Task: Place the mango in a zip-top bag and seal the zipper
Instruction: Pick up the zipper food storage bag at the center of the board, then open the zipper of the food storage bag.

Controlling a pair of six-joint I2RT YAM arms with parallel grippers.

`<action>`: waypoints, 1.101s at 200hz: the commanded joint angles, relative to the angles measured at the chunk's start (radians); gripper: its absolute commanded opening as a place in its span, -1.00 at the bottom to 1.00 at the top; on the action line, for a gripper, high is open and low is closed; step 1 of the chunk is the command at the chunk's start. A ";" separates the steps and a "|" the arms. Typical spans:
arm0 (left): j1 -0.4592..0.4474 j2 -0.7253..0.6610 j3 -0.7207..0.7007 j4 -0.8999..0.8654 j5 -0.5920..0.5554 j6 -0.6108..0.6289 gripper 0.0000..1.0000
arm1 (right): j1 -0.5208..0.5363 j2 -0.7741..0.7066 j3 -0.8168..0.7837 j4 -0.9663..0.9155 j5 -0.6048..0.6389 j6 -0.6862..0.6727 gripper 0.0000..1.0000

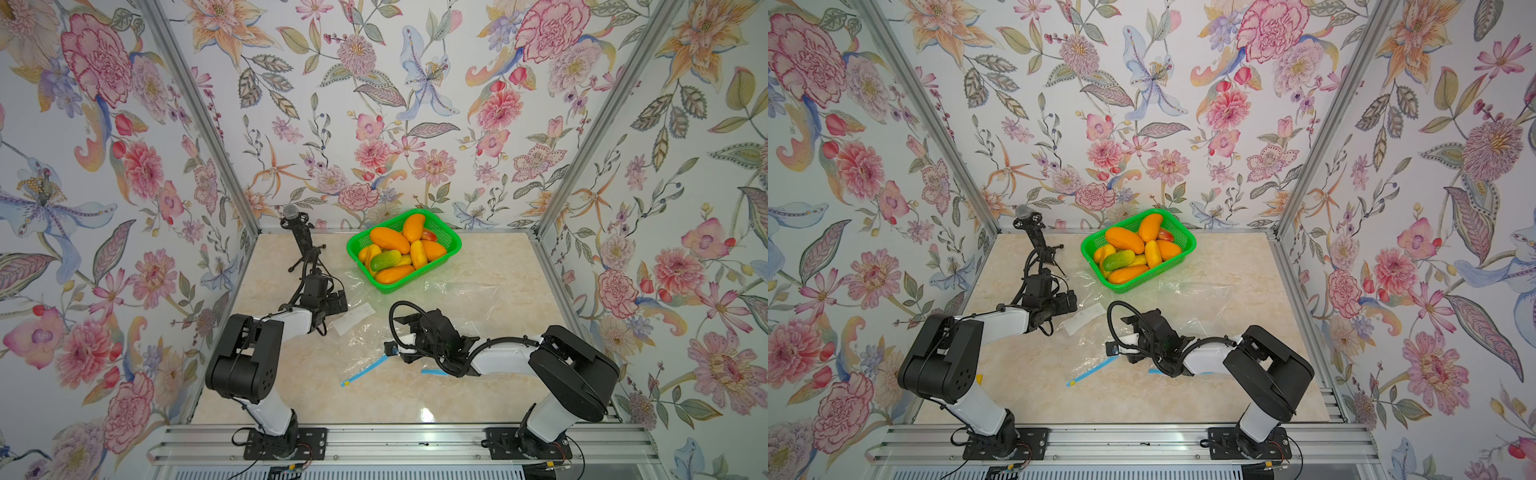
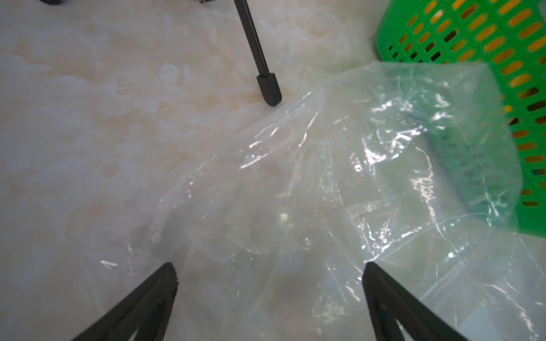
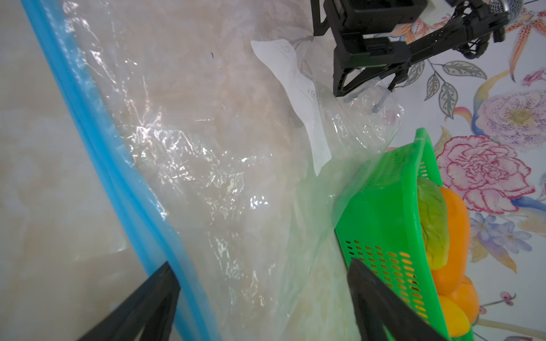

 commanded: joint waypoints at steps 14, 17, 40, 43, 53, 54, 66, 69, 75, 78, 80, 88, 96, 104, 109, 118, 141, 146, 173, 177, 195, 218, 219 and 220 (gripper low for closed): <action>-0.005 0.018 0.024 0.001 0.007 -0.006 0.98 | -0.007 0.009 0.003 0.075 0.022 -0.044 0.71; -0.005 0.018 0.026 0.000 0.008 -0.006 0.98 | -0.005 0.013 0.004 0.082 0.026 -0.049 0.69; -0.004 0.023 0.031 -0.002 0.021 -0.003 0.99 | 0.008 0.072 -0.005 0.186 0.050 -0.097 0.48; -0.005 0.023 0.032 -0.001 0.023 -0.002 0.98 | 0.011 0.083 -0.004 0.196 0.055 -0.105 0.46; -0.005 0.023 0.036 -0.008 0.032 0.002 0.98 | 0.022 0.115 0.000 0.224 0.078 -0.138 0.33; -0.005 0.023 0.037 -0.007 0.034 0.003 0.98 | 0.022 0.118 0.001 0.227 0.080 -0.141 0.32; -0.005 0.018 0.049 -0.028 0.037 0.008 0.99 | 0.028 0.141 0.000 0.281 0.099 -0.150 0.05; -0.004 0.014 0.054 -0.038 0.038 0.009 0.98 | 0.027 0.141 -0.002 0.295 0.100 -0.147 -0.04; -0.004 0.001 0.067 -0.062 0.038 0.014 0.98 | 0.024 0.135 -0.004 0.318 0.097 -0.132 -0.24; -0.004 -0.006 0.074 -0.074 0.037 0.016 0.99 | 0.022 0.130 -0.004 0.324 0.092 -0.122 -0.31; -0.005 -0.012 0.078 -0.085 0.036 0.018 0.98 | 0.020 0.124 -0.003 0.323 0.088 -0.114 -0.36; -0.005 -0.051 0.090 -0.117 0.028 0.022 0.99 | 0.011 0.098 0.005 0.309 0.062 -0.075 -0.46; -0.004 -0.097 0.099 -0.148 0.020 0.029 0.98 | -0.001 0.069 0.021 0.278 0.028 -0.023 -0.55; -0.005 -0.180 0.106 -0.173 0.013 0.036 0.98 | -0.008 0.045 0.038 0.252 -0.020 0.022 -0.62; -0.005 -0.220 0.111 -0.190 0.009 0.039 0.99 | -0.011 0.034 0.046 0.242 -0.050 0.048 -0.67; -0.005 -0.297 0.120 -0.217 0.008 0.053 0.99 | -0.018 0.022 0.064 0.227 -0.101 0.094 -0.75; -0.010 -0.499 0.121 -0.237 0.095 0.146 0.99 | -0.034 0.019 0.112 0.193 -0.212 0.185 -0.87; -0.013 -0.538 0.123 -0.246 0.108 0.164 0.98 | -0.034 0.018 0.117 0.201 -0.221 0.208 -0.88; -0.031 -0.677 0.118 -0.287 0.129 0.186 0.98 | -0.074 0.017 0.154 0.222 -0.290 0.336 -0.96; -0.038 -0.688 0.116 -0.290 0.137 0.192 0.98 | -0.082 0.017 0.157 0.227 -0.302 0.352 -0.96; -0.098 -0.704 0.082 -0.268 0.200 0.235 0.98 | -0.104 0.019 0.182 0.230 -0.344 0.401 -0.99; -0.178 -0.645 0.081 -0.273 0.242 0.286 0.99 | -0.127 0.026 0.188 0.267 -0.378 0.441 -1.00; -0.181 -0.642 0.082 -0.276 0.243 0.289 0.99 | -0.129 0.026 0.189 0.267 -0.379 0.442 -1.00; -0.184 -0.639 0.085 -0.281 0.242 0.293 0.99 | -0.130 0.025 0.188 0.269 -0.380 0.445 -1.00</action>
